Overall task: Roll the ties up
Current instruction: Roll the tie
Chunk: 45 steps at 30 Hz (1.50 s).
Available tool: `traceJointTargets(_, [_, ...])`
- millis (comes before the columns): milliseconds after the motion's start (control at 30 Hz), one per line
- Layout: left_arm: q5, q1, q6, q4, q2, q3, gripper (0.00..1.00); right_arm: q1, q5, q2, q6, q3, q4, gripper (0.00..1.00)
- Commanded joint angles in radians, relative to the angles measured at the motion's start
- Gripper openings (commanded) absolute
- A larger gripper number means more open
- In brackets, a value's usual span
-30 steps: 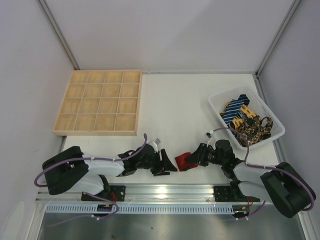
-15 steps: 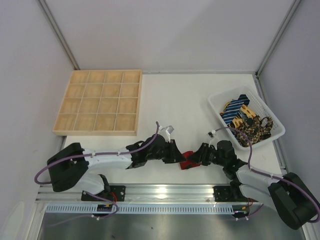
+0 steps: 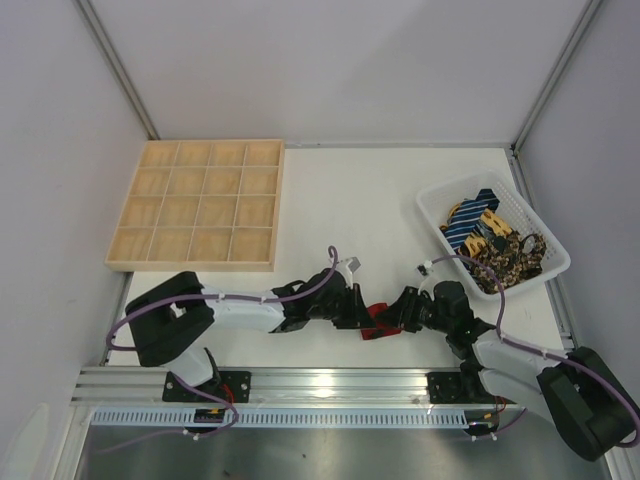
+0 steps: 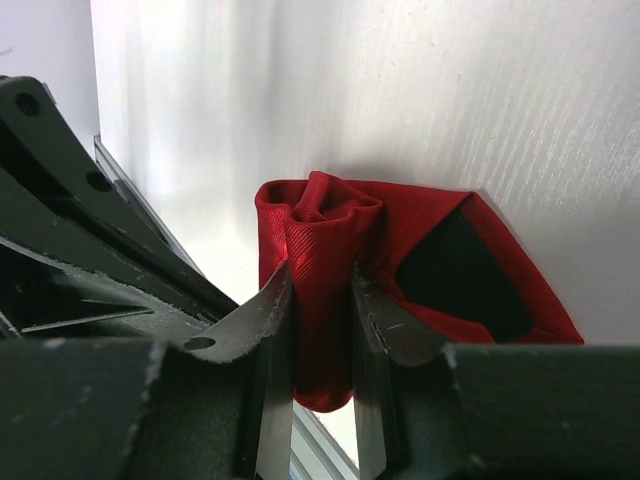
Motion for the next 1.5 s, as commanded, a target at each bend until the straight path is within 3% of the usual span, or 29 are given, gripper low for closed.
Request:
traceJointTargets(0, [-0.002,-0.007,0.05,0.013,0.015,0.063,0.1,0.002,0.03,-0.012,-0.02,-0.019,-0.11,0.11])
traceJointTargets(400, [0.015,-0.005,0.057,-0.051,0.089,0.11,0.07,0.001,0.047,-0.032,-0.012,0.035,-0.204,0.26])
traceJointTargets(633, [0.018,-0.007,0.054,-0.04,0.099,0.087,0.04,0.001,0.059,-0.051,-0.003,0.05,-0.233,0.3])
traceJointTargets(1133, [0.013,-0.008,0.066,-0.068,0.144,0.1,0.0,0.002,0.099,-0.089,-0.053,0.125,-0.373,0.54])
traceJointTargets(1467, [0.018,-0.008,0.07,-0.076,0.152,0.112,0.0,0.001,0.125,-0.155,-0.119,0.2,-0.544,0.58])
